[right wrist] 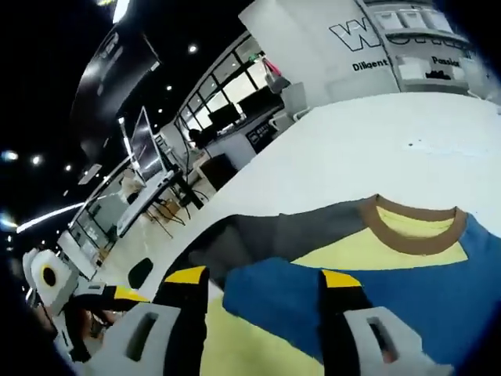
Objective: Fold the garment on the visible template until the final outline fits inside the template.
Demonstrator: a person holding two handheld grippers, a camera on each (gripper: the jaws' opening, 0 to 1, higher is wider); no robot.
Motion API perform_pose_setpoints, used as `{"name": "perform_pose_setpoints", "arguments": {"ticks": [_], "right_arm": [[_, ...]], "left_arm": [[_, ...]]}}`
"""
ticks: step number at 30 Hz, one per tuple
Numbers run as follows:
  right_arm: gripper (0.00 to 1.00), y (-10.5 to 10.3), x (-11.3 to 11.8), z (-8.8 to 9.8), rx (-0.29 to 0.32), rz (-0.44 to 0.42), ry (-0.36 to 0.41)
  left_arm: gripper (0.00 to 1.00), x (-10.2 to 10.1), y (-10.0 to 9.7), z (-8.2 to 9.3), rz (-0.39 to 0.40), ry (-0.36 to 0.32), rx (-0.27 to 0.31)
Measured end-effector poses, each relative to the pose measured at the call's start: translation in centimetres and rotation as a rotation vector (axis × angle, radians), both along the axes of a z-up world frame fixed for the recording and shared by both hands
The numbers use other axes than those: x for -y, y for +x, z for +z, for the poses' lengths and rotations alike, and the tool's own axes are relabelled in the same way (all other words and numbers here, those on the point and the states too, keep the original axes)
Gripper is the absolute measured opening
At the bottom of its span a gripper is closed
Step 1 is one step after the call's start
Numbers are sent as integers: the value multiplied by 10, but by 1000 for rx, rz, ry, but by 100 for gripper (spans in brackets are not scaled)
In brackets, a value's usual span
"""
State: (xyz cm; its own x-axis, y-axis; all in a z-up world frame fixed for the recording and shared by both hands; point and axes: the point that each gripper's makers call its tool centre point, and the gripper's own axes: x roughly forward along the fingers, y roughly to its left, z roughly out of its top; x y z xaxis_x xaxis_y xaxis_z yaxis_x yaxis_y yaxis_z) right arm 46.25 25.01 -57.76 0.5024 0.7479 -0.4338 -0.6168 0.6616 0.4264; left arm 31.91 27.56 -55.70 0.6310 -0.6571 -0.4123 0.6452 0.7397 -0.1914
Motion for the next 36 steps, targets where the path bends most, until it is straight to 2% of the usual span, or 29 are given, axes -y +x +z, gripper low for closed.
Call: {"name": "perform_pose_setpoints", "arguments": {"ticks": [3, 5, 10, 12, 14, 22, 26, 27, 28, 30, 34, 35, 36], "right_arm": [[62, 0, 6, 1, 29, 13, -54], [65, 1, 8, 1, 43, 13, -73], [68, 3, 17, 1, 63, 5, -100], [74, 10, 22, 7, 109, -25, -86], [77, 11, 25, 6, 101, -29, -91], [79, 17, 44, 4, 119, -59, -128], [79, 22, 62, -2, 113, -96, -157], [78, 23, 64, -2, 112, -100, -158], [77, 25, 71, -4, 113, -126, -169], [77, 27, 80, -8, 123, -141, -208], [77, 30, 90, -10, 126, -168, -216], [76, 34, 103, -12, 127, -198, -232], [75, 36, 110, -14, 126, -214, -243]], "left_arm": [[81, 1, 8, 3, 19, -51, -12], [81, 0, 12, 4, 24, -59, -12], [79, -5, 25, 3, 54, -85, -29], [78, -5, 30, 1, 64, -93, -42], [78, -5, 36, 1, 75, -97, -42], [77, -8, 57, -8, 123, -129, -84], [74, -14, 70, -20, 180, -197, -195], [74, -14, 73, -19, 188, -213, -196], [74, -14, 80, -15, 206, -275, -194], [73, -16, 84, -19, 203, -263, -204], [73, -15, 90, -20, 207, -257, -209], [72, -12, 95, -19, 222, -313, -241], [70, -13, 98, -21, 234, -307, -248]]}}
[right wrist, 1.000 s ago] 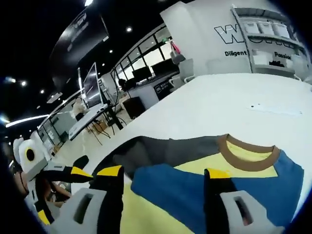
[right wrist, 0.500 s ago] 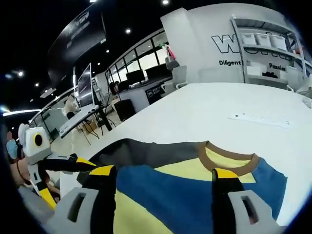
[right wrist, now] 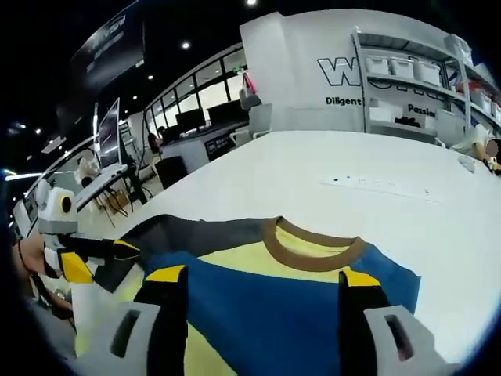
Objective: Fold the garment on the visible template until the final outline fits inside the template.
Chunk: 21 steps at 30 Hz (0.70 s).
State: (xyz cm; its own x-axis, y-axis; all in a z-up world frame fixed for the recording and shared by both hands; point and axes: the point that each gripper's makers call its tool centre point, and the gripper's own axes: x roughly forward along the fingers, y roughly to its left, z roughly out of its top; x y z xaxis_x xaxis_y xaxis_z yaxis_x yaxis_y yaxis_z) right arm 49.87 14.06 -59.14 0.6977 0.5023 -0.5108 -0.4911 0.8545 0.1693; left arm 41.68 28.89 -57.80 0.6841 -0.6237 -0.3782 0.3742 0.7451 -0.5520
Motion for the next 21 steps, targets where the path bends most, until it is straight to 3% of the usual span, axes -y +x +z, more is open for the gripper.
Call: {"name": "perform_pose_setpoints", "arguments": {"ticks": [2, 4, 12, 13, 21], "right_arm": [[71, 2, 10, -4, 7, -13, -40], [70, 4, 23, -9, 20, -28, -100], [64, 12, 66, -22, 3, -108, -146], [63, 14, 77, -23, 6, -155, -166], [49, 17, 91, -38, -12, -156, -188]], "left_arm": [[68, 1, 5, -2, 9, 10, 8], [68, 2, 8, -6, 32, -21, -31], [63, 5, 13, -14, 53, -80, -77], [63, 6, 13, -15, 54, -94, -94], [62, 8, 16, -23, 68, -123, -127]]}}
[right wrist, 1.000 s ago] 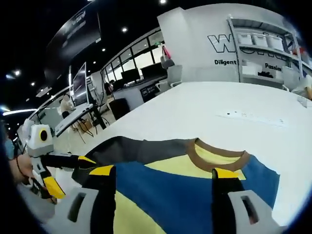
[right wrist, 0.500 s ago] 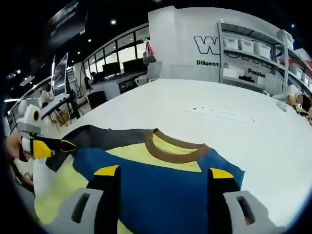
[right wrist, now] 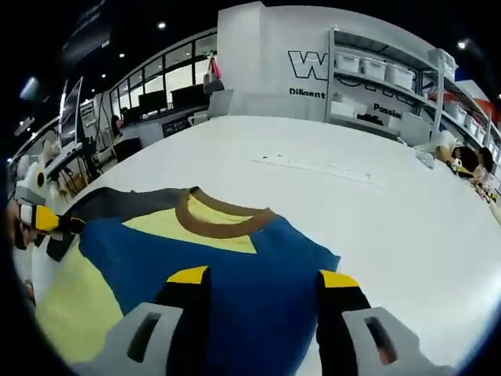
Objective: Fold the garment on the visible template until the final outline fits inside the template.
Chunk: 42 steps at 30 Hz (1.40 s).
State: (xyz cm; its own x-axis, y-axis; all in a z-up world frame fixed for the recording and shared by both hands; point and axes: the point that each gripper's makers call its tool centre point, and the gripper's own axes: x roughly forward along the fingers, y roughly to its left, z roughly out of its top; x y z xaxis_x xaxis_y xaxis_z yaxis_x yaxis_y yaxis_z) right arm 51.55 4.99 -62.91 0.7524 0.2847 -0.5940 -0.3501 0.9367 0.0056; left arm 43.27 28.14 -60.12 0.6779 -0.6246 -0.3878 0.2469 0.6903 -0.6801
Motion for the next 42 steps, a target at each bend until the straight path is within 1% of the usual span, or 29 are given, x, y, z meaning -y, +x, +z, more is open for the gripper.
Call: {"name": "perform_pose_setpoints", "arguments": {"ticks": [1, 3, 4, 5, 6, 7, 9, 12, 13, 14, 15, 16, 17, 18, 19, 21, 25, 26, 27, 28, 30, 31, 33, 34, 35, 36, 38, 39, 42], "right_arm": [[46, 0, 1, -2, -5, -1, 1], [38, 0, 1, -5, -17, -14, 49], [36, -1, 5, -7, -25, -26, 49], [34, 0, 7, -9, -29, -28, 41], [32, 1, 10, -10, -26, -30, 18], [30, 3, 13, -8, -9, -33, 2], [25, 6, 16, -10, -13, -37, 0], [20, 9, 20, -13, -21, -28, -25], [19, 9, 20, -13, -17, -20, -30], [19, 9, 19, -13, -16, -12, -36], [18, 9, 19, -13, -14, -1, -49], [18, 8, 18, -13, -14, 0, -49], [17, 8, 18, -13, -14, 2, -48], [16, 8, 17, -14, -13, 6, -49], [14, 8, 16, -14, -15, 14, -58], [10, 7, 12, -14, -18, 35, -68], [3, 7, 9, -13, -21, 51, -75], [0, 7, 8, -13, -20, 49, -64], [0, 6, 8, -12, -20, 41, -52], [0, 7, 10, -11, -15, 32, -39], [0, 7, 12, -11, -16, 23, -32], [0, 6, 11, -12, -16, 28, -30], [0, 6, 11, -11, -12, 34, -39], [0, 7, 13, -9, -2, 27, -43], [0, 8, 14, -6, 9, 19, -36], [0, 10, 15, -3, 22, 10, -27], [0, 10, 18, -1, 30, 2, -39], [0, 11, 20, 0, 37, -4, -45], [0, 11, 24, 0, 35, -14, -34]], "left_arm": [[61, 0, 1, -1, 5, -14, -6], [59, 1, 4, 0, 20, -52, -14], [58, 1, 6, 0, 30, -67, -12], [57, 0, 8, 0, 46, -85, -16], [57, 0, 10, 0, 58, -119, -36], [57, 0, 11, -2, 62, -130, -46], [54, 0, 14, -2, 69, -138, -38], [50, 1, 21, -2, 102, -191, -61], [48, 0, 24, -1, 112, -207, -61], [46, 1, 27, 2, 113, -209, -32], [43, 0, 30, 3, 117, -201, -12], [39, 0, 31, 1, 117, -195, -23], [38, 1, 33, -1, 115, -191, -27], [38, 3, 33, -4, 106, -189, -44], [37, 4, 34, -6, 107, -187, -45], [32, 4, 35, -7, 112, -182, -42], [9, 1, 36, -10, 122, -181, -47], [4, 0, 36, -11, 125, -182, -49], [1, 0, 35, -12, 125, -181, -50], [0, -1, 34, -12, 122, -182, -50], [0, 0, 33, -12, 103, -167, -29], [0, 1, 32, -12, 77, -138, 2], [0, -1, 33, -14, 87, -114, 2], [0, -6, 34, -14, 104, -103, 12], [0, -9, 36, -13, 117, -92, 28], [0, -11, 38, -9, 121, -76, 65], [0, -15, 40, -4, 115, -36, 121], [0, -18, 40, -3, 119, -11, 137], [0, -20, 40, -5, 122, -6, 132]]}}
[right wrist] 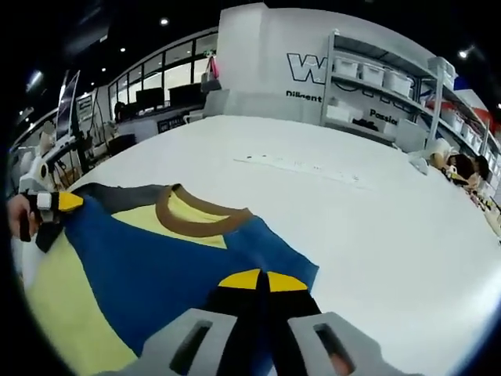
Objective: Fold the garment on the visible template until the final outline fits inside the template.
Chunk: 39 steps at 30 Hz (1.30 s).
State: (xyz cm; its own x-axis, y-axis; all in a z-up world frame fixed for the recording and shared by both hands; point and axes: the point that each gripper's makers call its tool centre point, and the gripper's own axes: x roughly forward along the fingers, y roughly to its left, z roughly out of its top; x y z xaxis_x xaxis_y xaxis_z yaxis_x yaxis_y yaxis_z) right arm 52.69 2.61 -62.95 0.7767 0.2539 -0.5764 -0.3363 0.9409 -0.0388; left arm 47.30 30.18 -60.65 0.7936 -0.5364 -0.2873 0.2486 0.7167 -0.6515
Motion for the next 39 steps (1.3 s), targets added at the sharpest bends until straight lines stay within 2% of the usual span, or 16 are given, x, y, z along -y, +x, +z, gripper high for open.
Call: {"name": "perform_pose_setpoints", "arguments": {"ticks": [5, 6, 7, 12, 13, 14, 16, 19, 20, 24, 27, 30, 32, 34, 39], "right_arm": [[0, -1, 2, -4, -12, -6, -15], [0, -1, 2, -6, -19, -8, -14], [0, -1, 2, -6, -19, -8, -16], [0, -1, 8, -12, -42, -24, -53], [0, -2, 21, -14, -58, -53, -112], [0, 0, 23, -14, -51, -61, -98], [0, -2, 26, -10, -47, -96, -17], [0, -5, 35, -4, -26, -103, -32], [0, -2, 34, -2, -11, -100, -14], [0, -4, 32, 1, -14, -99, -3], [0, -5, 31, 8, 3, -102, 10], [0, -8, 23, 19, 17, -104, 61], [0, -10, 19, 22, 18, -97, 68], [0, -13, 16, 26, 24, -91, 75], [0, -20, 13, 35, 29, -82, 86]], "left_arm": [[0, -3, -1, -9, -11, 40, -30], [0, -6, 0, -12, -9, 80, -27], [0, -9, -1, -16, -23, 170, -21], [0, -9, 2, -25, -37, 303, -2], [0, -9, 1, -26, -43, 309, -4], [0, -9, 1, -27, -48, 312, -9], [0, -9, 0, -28, -48, 302, -22], [0, -12, 0, -23, -45, 311, -4], [0, -12, -1, -23, -51, 320, -7], [0, -14, -4, -21, -44, 332, -4], [0, -15, -8, -10, -44, 328, 27], [0, -23, -13, 0, -24, 335, 39], [0, -27, -15, 4, -8, 347, 37], [0, -28, -19, 5, -30, 368, 47], [0, -38, -25, 15, -12, 366, 59]]}}
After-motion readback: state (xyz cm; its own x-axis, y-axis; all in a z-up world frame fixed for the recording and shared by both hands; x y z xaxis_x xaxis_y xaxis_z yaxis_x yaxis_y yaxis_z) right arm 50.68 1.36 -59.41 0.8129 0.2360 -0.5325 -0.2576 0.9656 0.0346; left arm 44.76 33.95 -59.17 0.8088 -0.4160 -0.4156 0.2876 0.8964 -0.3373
